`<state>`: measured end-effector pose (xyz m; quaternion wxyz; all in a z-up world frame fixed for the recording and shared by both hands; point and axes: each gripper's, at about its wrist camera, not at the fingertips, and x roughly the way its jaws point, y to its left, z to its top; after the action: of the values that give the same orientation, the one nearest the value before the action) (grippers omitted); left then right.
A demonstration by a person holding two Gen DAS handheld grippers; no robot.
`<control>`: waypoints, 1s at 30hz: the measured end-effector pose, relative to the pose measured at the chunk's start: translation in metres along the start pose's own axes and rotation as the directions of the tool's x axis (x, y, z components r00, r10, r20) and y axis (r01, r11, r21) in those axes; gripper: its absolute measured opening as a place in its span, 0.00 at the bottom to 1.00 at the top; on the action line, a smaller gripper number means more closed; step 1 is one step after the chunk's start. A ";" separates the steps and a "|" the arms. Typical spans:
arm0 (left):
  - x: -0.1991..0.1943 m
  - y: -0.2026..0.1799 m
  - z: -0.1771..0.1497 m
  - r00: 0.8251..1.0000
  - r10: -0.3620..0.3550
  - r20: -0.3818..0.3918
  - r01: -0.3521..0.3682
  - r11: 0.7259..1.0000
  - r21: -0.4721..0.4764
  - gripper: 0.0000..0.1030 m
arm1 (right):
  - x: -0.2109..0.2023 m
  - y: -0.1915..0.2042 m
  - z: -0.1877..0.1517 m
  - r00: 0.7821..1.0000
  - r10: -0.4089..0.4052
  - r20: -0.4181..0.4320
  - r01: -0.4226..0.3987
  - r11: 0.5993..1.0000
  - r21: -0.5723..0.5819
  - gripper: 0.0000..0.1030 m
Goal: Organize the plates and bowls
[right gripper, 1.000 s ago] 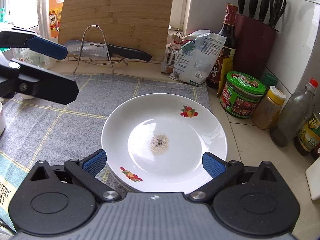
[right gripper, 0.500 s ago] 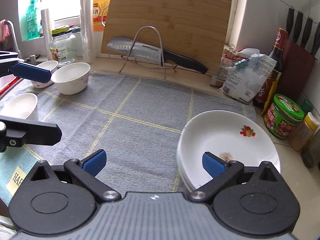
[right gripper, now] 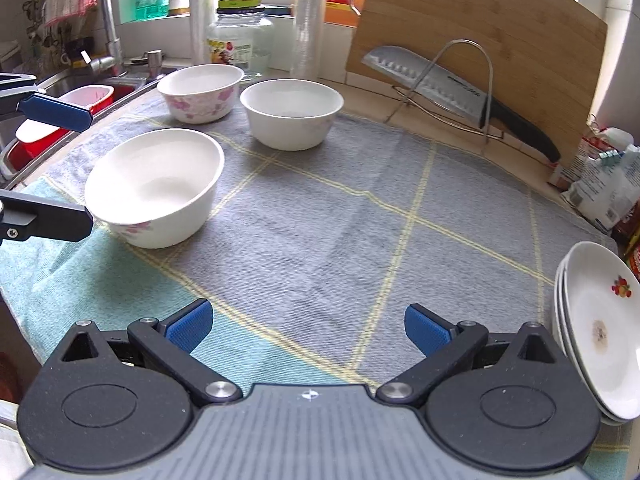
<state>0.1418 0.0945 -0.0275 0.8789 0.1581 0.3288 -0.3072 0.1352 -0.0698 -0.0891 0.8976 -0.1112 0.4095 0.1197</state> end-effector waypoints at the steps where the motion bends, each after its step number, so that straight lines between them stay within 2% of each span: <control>1: 0.000 0.006 -0.008 1.000 -0.001 -0.006 0.001 1.000 0.005 0.98 | 0.003 0.006 0.001 1.000 0.011 0.001 -0.011 1.000 -0.013 1.00; 5: 0.012 0.028 -0.032 0.998 -0.035 -0.051 0.034 0.999 -0.003 0.98 | 0.019 0.024 0.004 0.997 0.072 -0.022 -0.073 0.997 -0.037 1.00; 10: 0.033 0.043 -0.051 0.993 -0.071 -0.098 0.069 0.997 -0.020 0.98 | 0.037 0.037 0.007 0.995 0.093 -0.044 -0.096 0.993 -0.065 1.00; 17: 0.048 0.051 -0.047 0.986 -0.136 -0.094 0.141 0.988 0.054 0.98 | 0.049 0.033 0.018 0.986 0.157 -0.062 -0.161 0.984 -0.075 1.00; 21: 0.061 0.055 -0.045 0.976 -0.174 -0.132 0.183 0.981 0.058 0.98 | 0.051 0.032 0.019 0.981 0.182 -0.063 -0.188 0.976 -0.108 1.00; 23: 0.068 0.056 -0.046 0.972 -0.179 -0.150 0.190 0.980 0.059 0.99 | 0.051 0.031 0.018 0.980 0.189 -0.060 -0.195 0.974 -0.116 1.00; 25: 0.068 0.054 -0.047 0.974 -0.173 -0.144 0.186 0.979 0.087 1.00 | 0.051 0.030 0.018 0.979 0.196 -0.058 -0.202 0.972 -0.124 1.00; 30: 0.072 0.056 -0.046 0.974 -0.178 -0.139 0.191 0.978 0.084 1.00 | 0.053 0.029 0.022 0.976 0.202 -0.077 -0.211 0.968 -0.136 1.00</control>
<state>0.1984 0.1277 -0.1050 0.8145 0.1888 0.3837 -0.3921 0.1752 -0.0293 -0.1181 0.8565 -0.1358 0.4372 0.2383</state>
